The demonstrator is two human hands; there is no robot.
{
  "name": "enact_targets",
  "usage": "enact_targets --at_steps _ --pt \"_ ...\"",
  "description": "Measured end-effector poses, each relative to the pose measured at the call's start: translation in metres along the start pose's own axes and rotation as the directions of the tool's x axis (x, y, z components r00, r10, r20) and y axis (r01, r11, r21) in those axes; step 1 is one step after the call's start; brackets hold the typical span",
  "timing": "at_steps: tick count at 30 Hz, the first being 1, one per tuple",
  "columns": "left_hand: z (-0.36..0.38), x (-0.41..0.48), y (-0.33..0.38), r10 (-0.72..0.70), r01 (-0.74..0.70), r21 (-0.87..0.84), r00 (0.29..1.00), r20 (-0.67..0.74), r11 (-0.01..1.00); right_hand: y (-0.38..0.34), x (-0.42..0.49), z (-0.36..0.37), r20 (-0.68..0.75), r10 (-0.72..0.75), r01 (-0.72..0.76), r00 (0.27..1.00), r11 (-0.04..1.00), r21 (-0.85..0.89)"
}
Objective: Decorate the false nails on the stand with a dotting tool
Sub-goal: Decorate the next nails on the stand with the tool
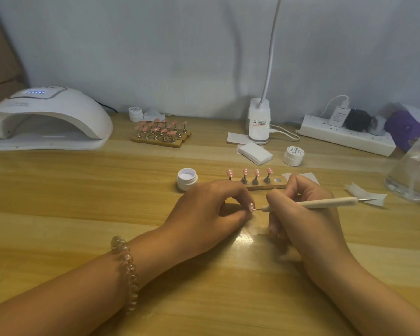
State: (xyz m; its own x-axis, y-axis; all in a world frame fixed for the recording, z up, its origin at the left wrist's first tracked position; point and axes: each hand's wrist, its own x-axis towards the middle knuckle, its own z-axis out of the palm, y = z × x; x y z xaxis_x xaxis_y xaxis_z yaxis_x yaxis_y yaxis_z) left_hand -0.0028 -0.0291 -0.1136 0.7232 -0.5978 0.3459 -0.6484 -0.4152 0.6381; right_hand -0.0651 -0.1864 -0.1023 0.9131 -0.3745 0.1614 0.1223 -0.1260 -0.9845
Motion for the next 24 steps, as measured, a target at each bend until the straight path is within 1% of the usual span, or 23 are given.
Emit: enact_targets --at_steps 6,8,11,12,14,16,18,20,22,24 --pt "0.001 0.0 0.0 0.008 -0.008 0.008 1.0 -0.006 1.0 0.001 -0.001 -0.001 0.005 -0.006 0.006 1.0 1.0 0.003" --pt "0.001 0.0 0.0 0.009 -0.009 0.005 1.0 -0.009 1.0 0.001 -0.001 -0.002 -0.051 -0.03 0.032 0.998 0.999 0.043" --pt "0.001 -0.001 -0.001 0.004 -0.004 -0.01 1.0 -0.012 1.0 -0.002 -0.001 -0.005 -0.194 -0.11 0.138 0.975 0.981 0.133" --pt "0.002 -0.001 -0.001 0.0 -0.001 -0.018 1.0 -0.017 1.0 -0.004 0.0 -0.006 -0.229 -0.135 0.168 0.964 0.977 0.133" --pt "0.002 0.0 -0.002 -0.013 0.011 -0.053 0.999 -0.032 0.999 -0.006 0.003 -0.01 -0.248 -0.146 0.178 0.958 0.978 0.112" --pt "0.002 0.0 -0.001 -0.03 0.024 -0.106 0.998 -0.054 0.994 -0.005 0.006 -0.015 -0.225 -0.152 0.167 0.962 0.985 0.048" --pt "0.001 0.0 -0.001 -0.038 0.025 -0.144 0.995 -0.088 0.989 -0.002 0.008 -0.017 -0.161 -0.186 0.176 0.969 0.981 -0.076" --pt "0.001 0.001 -0.001 -0.058 0.034 -0.175 0.99 -0.132 0.984 0.003 0.01 -0.014 -0.085 -0.237 0.22 0.968 0.96 -0.172" --pt "-0.001 0.001 0.0 -0.075 0.041 -0.195 0.982 -0.172 0.98 0.004 0.009 -0.011 0.001 -0.279 0.274 0.96 0.94 -0.204" --pt "-0.001 0.002 0.001 -0.079 0.038 -0.215 0.98 -0.185 0.976 0.003 0.007 -0.01 0.084 -0.319 0.33 0.944 0.904 -0.273"
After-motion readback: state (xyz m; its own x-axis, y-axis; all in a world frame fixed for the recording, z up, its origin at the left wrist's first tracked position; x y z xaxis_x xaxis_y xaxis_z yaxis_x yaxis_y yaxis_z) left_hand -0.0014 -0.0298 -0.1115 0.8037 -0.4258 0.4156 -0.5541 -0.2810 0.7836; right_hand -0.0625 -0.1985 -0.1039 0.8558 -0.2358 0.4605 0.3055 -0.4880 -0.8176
